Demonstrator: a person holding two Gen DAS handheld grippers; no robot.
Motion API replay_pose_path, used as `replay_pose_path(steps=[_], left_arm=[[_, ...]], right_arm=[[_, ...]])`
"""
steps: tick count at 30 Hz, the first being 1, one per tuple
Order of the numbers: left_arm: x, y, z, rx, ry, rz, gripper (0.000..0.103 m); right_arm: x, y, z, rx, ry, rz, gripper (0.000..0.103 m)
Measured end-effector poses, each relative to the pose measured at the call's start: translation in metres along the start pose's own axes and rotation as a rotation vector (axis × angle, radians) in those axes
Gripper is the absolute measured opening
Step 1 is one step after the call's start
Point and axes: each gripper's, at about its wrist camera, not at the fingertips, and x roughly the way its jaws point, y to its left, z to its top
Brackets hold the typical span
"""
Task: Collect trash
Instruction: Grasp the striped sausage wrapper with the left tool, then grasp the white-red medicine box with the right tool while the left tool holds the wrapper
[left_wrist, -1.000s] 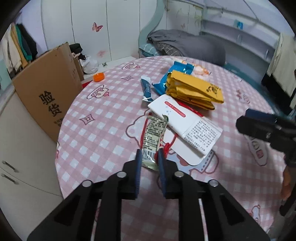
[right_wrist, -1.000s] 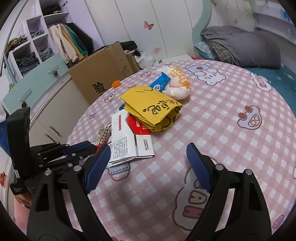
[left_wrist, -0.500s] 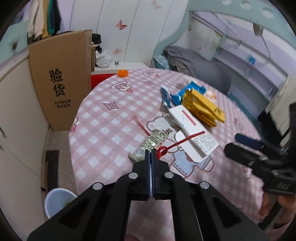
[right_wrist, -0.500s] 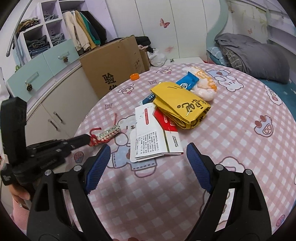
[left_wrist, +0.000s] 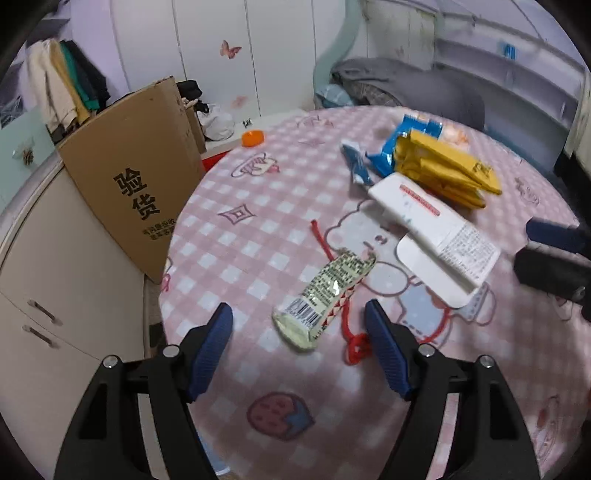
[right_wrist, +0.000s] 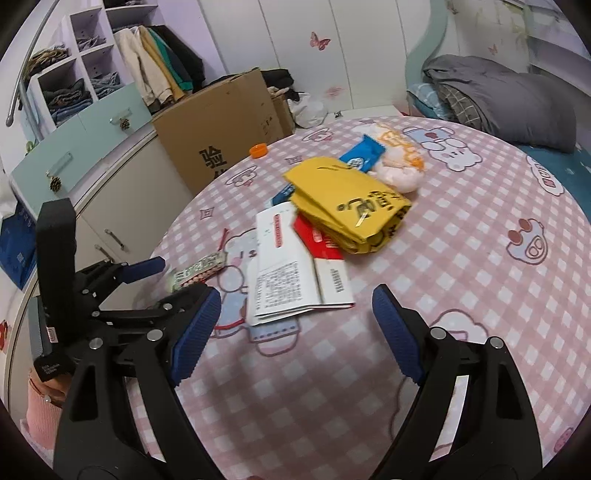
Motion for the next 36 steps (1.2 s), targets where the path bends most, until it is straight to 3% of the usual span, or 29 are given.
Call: replay_pose_path(steps=[2,4,8,13,19,24,25,26,35,36], left_arm=[[0.001,0.000,0.001,-0.015,0.001,-0.041,0.046],[0.002,-0.002,0.002,-0.021,-0.010,-0.049,0.028],[0.002,0.002,0.000,-0.085,-0.031,-0.076,0.017],[-0.009,0.022,-0.005,-0.250,-0.071,-0.146,0.015],[-0.031,0.035,-0.003,-0.314,-0.133,-0.096,0.015],[-0.037,0.035,-0.005,-0.303,-0.107,-0.104,0.016],[-0.038,0.034,-0.007,-0.298,-0.112,-0.094,0.016],[-0.038,0.033,-0.009,-0.293,-0.111,-0.087,0.016],[-0.046,0.028,-0.023,-0.301,-0.098,-0.115,0.016],[-0.049,0.028,-0.025,-0.306,-0.097,-0.121,0.016]], right_arm=[[0.000,-0.007,0.001,0.012,-0.001,-0.007,0.083],[-0.001,-0.014,0.002,0.027,-0.006,-0.018,0.083],[-0.001,-0.024,0.004,0.056,-0.011,-0.027,0.083],[0.013,-0.019,0.007,0.042,0.038,0.002,0.083],[0.044,0.008,0.016,-0.030,0.102,-0.007,0.083],[0.057,0.020,0.021,-0.081,0.125,-0.057,0.082],[0.059,0.020,0.022,-0.088,0.128,-0.065,0.079],[0.060,0.019,0.021,-0.097,0.129,-0.078,0.068],[0.045,0.015,0.009,-0.073,0.113,-0.019,0.065],[0.041,0.014,0.008,-0.072,0.103,-0.012,0.053]])
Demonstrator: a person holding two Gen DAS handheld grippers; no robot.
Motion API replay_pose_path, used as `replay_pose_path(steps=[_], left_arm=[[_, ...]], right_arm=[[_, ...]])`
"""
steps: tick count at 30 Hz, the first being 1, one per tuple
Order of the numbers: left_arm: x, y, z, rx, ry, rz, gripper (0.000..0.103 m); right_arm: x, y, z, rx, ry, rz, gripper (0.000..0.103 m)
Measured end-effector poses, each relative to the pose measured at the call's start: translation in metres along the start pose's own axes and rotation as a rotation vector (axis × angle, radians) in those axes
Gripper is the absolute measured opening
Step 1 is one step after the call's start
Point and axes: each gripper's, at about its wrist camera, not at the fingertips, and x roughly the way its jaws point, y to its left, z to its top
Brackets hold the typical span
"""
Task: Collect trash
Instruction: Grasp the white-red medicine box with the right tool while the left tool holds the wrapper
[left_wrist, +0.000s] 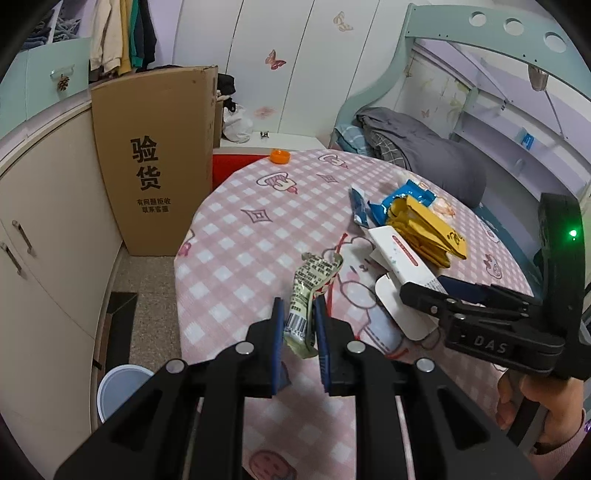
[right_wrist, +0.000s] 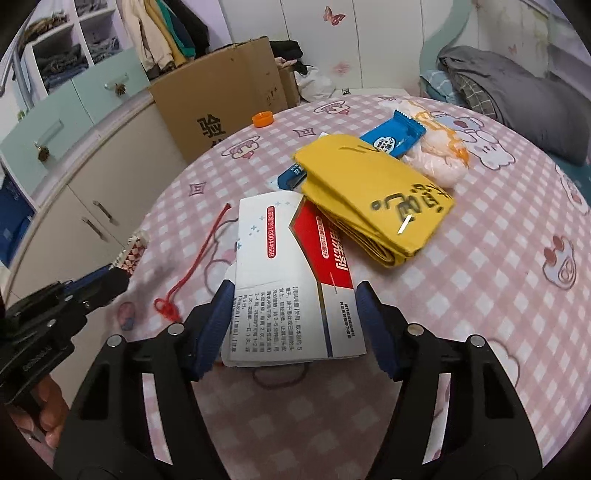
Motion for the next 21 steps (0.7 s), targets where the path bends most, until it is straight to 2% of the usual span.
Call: replay_pose_path(steps=[1,4,11,13,15,19,20,21], left_arm=[[-0.003,0.001,-0.001,-0.010,-0.004,0.000,0.016],[-0.013,0.003,0.000,-0.031,-0.022,0.006,0.016],[-0.030,0.004,-0.003,-0.033,-0.044,0.020,0.016],[-0.033,0.004,-0.004,-0.032,-0.043,0.024,0.016],[-0.036,0.005,-0.005,-0.032,-0.046,0.023,0.016],[-0.038,0.005,-0.005,-0.040,-0.042,0.019,0.016],[-0.039,0.003,-0.005,-0.035,-0.042,0.018,0.016],[-0.039,0.002,-0.006,-0.030,-0.042,0.018,0.016]], right_arm=[[-0.010,0.004,0.000,-0.017,-0.039,0.011,0.048],[-0.024,0.009,0.003,-0.010,-0.038,0.024,0.040],[-0.034,0.004,-0.002,0.012,-0.064,0.005,0.036],[-0.043,-0.006,-0.004,0.047,-0.084,0.020,0.031],[-0.053,-0.024,0.000,0.143,-0.109,0.060,0.023],[-0.062,-0.056,-0.002,0.246,-0.133,0.033,0.026],[-0.060,-0.066,-0.005,0.279,-0.123,0.081,0.027],[-0.059,-0.071,-0.007,0.304,-0.120,0.121,0.047]])
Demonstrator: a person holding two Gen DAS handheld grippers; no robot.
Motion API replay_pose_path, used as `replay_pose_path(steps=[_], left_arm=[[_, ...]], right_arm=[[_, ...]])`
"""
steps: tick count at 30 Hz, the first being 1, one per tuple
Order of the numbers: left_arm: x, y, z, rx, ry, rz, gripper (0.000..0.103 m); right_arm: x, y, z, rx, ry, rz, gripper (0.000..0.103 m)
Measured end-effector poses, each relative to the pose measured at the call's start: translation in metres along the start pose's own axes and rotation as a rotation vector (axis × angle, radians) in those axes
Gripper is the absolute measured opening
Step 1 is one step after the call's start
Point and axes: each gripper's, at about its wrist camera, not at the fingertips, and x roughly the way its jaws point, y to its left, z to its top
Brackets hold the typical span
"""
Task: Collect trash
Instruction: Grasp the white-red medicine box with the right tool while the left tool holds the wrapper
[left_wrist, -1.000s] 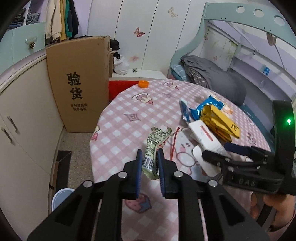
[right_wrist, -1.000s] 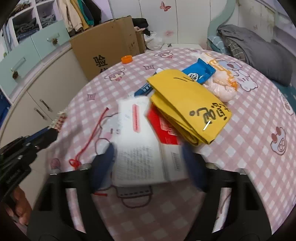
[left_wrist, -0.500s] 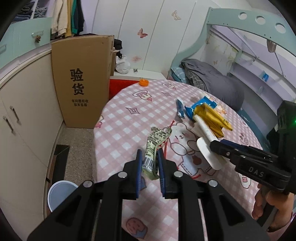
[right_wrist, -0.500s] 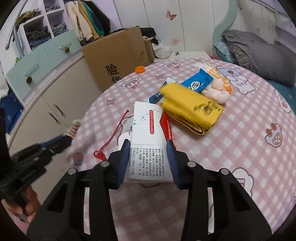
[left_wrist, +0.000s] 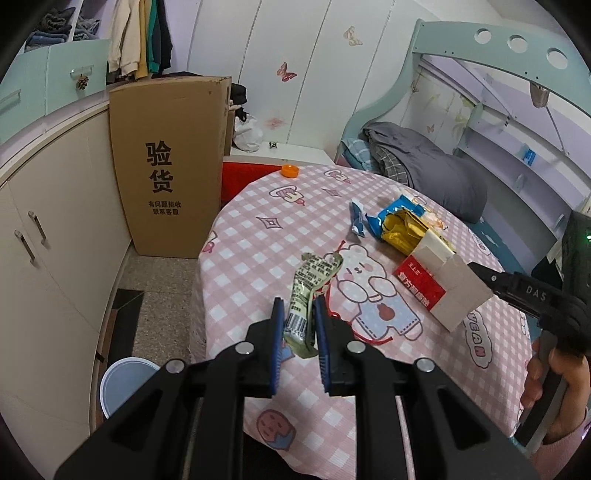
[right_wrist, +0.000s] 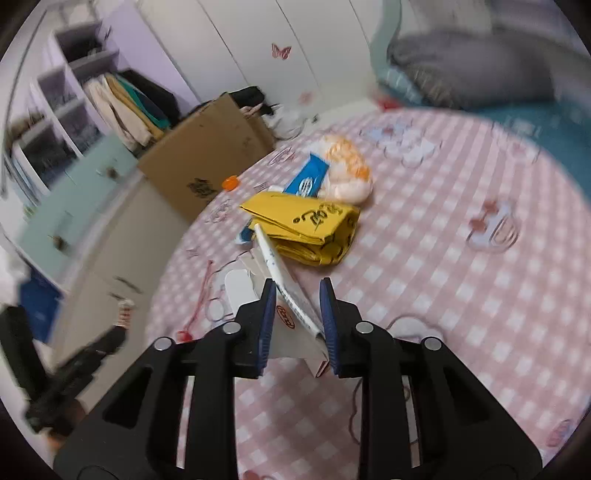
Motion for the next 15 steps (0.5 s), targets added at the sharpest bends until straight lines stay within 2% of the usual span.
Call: replay_pose_path(steps=[1,2,8,12,15], left_arm=[[0.001,-0.001,0.000,0.003,0.000,0.000,0.016],[0.001,-0.002,0.000,0.006,0.002,-0.001,0.016],[0.004,-0.012,-0.001,0.023,0.011,-0.002,0.016],[0.007,-0.017,-0.001,0.033,0.019,0.001,0.016],[0.009,-0.020,-0.002,0.033,0.022,0.002,0.016]], right_arm=[[-0.001,-0.010,-0.001,0.050,-0.006,0.046,0.061],[-0.003,-0.015,-0.002,0.067,-0.020,0.059,0.070],[-0.008,-0.021,-0.007,0.045,-0.037,0.134,0.073],[0.005,-0.005,-0.009,-0.050,0.008,0.062,0.073],[0.012,0.011,-0.013,-0.163,-0.010,-0.064,0.077]])
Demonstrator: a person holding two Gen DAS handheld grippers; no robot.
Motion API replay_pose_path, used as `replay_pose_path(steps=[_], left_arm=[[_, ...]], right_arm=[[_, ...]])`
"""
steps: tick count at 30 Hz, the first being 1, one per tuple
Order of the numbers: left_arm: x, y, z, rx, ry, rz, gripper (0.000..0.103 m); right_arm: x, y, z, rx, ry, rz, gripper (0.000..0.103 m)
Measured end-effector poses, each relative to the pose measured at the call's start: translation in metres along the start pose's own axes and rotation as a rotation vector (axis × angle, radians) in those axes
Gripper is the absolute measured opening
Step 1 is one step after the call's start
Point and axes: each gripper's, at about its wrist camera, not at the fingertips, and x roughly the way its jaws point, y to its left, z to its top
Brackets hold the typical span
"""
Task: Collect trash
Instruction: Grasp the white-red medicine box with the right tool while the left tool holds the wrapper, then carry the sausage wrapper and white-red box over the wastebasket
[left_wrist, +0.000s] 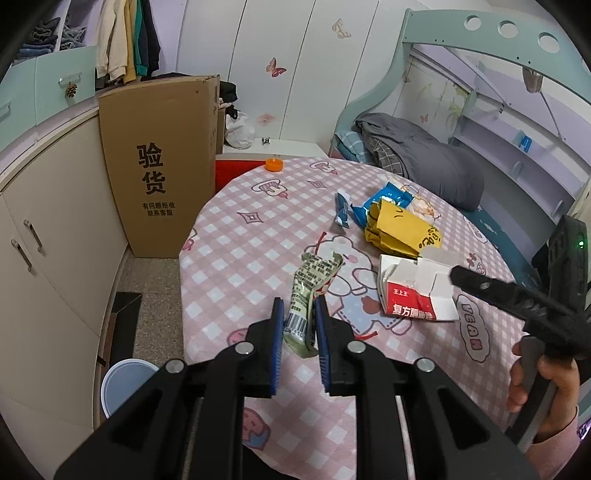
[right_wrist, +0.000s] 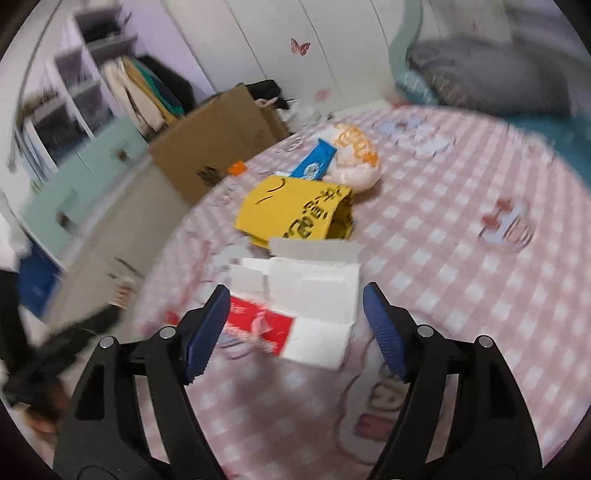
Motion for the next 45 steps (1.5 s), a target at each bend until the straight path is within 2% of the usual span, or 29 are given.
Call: replay_pose_path(steps=[4,7,8,9,10,11,15,21,24,28,31,36,39,45], left_arm=[[-0.001,-0.001,-0.002,0.006,0.002,0.003,0.016],[0.000,0.001,-0.002,0.001,0.005,0.001,0.016],[0.000,0.001,-0.002,0.000,0.006,-0.001,0.016],[0.001,0.001,-0.002,0.000,0.007,-0.003,0.016],[0.001,0.001,-0.002,0.001,0.007,-0.003,0.016],[0.001,0.001,-0.002,0.001,0.006,-0.004,0.016],[0.001,0.002,-0.001,-0.008,0.002,-0.014,0.016],[-0.006,0.009,-0.002,-0.032,-0.021,-0.019,0.016],[-0.015,0.015,-0.002,-0.050,-0.043,-0.019,0.016],[-0.033,0.032,-0.003,-0.083,-0.086,-0.008,0.016],[-0.048,0.056,-0.007,-0.125,-0.114,0.031,0.016],[-0.071,0.118,-0.024,-0.220,-0.136,0.154,0.016],[-0.078,0.159,-0.040,-0.274,-0.119,0.269,0.016],[-0.076,0.241,-0.076,-0.397,-0.036,0.426,0.016]], right_arm=[[0.014,0.003,0.005,-0.066,0.003,-0.063,0.077],[0.029,-0.007,0.010,-0.043,0.051,0.008,0.077],[0.033,-0.011,0.010,-0.033,0.072,0.031,0.074],[0.034,-0.012,0.010,-0.036,0.083,0.027,0.056],[0.036,-0.011,0.010,-0.048,0.093,0.022,0.042],[0.037,-0.011,0.008,-0.057,0.107,0.035,0.038],[0.027,-0.002,0.001,-0.088,0.093,0.052,0.035],[-0.004,0.024,-0.004,-0.151,-0.007,0.023,0.034],[-0.013,0.045,-0.001,-0.189,-0.039,0.011,0.034],[-0.017,0.092,0.003,-0.259,-0.063,0.046,0.035],[-0.011,0.129,0.000,-0.294,-0.054,0.089,0.035],[0.022,0.198,-0.017,-0.367,-0.011,0.154,0.035],[0.057,0.244,-0.038,-0.414,0.044,0.192,0.035],[0.117,0.308,-0.078,-0.481,0.135,0.222,0.035]])
